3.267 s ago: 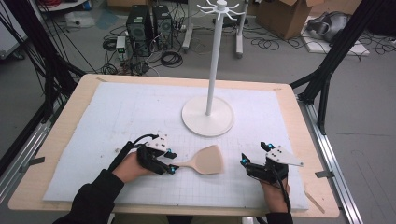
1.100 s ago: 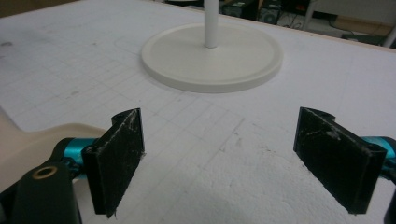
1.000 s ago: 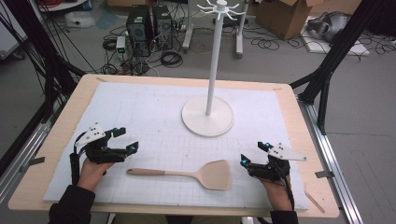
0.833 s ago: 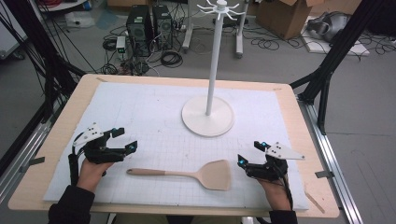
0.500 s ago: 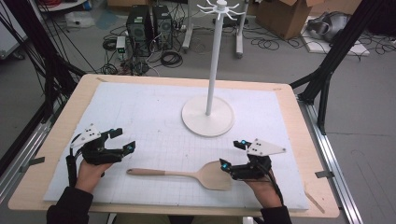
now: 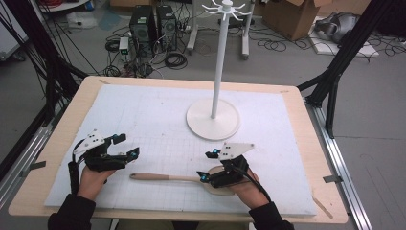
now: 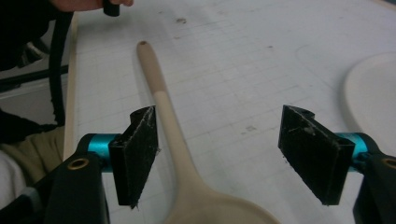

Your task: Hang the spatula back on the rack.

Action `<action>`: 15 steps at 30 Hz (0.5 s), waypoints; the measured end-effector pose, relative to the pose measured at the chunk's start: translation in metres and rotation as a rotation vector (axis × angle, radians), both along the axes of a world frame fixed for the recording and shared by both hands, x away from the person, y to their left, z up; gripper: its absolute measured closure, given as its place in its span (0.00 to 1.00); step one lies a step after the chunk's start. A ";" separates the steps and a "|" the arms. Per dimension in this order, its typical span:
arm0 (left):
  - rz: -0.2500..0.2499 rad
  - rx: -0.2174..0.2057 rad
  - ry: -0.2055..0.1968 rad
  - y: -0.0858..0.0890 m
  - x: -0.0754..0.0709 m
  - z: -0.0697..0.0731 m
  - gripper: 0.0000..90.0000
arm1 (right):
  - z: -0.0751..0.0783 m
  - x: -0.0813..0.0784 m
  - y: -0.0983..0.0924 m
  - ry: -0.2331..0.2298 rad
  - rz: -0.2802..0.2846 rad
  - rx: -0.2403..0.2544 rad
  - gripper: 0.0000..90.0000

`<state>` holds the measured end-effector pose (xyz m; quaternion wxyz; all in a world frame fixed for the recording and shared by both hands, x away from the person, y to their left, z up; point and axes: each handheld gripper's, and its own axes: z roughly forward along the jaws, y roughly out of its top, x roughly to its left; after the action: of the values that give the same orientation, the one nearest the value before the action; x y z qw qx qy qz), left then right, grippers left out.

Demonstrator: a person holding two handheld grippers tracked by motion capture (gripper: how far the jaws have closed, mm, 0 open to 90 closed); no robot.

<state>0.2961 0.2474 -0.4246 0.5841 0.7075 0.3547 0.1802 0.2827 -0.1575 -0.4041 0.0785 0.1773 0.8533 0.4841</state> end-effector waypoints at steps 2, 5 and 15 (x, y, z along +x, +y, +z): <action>0.000 0.006 0.000 0.000 0.000 -0.001 0.18 | -0.002 0.001 0.007 0.014 0.024 -0.016 0.34; 0.003 0.007 0.003 -0.001 0.000 -0.002 0.18 | -0.006 0.003 0.019 0.025 0.063 -0.061 0.37; 0.004 0.007 0.007 0.001 0.000 -0.002 0.19 | -0.018 0.013 0.051 0.065 0.169 -0.191 0.47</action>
<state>0.2961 0.2481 -0.4270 0.5800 0.7095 0.3574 0.1800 0.2952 -0.1067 -0.4217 0.0262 0.1123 0.9094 0.3996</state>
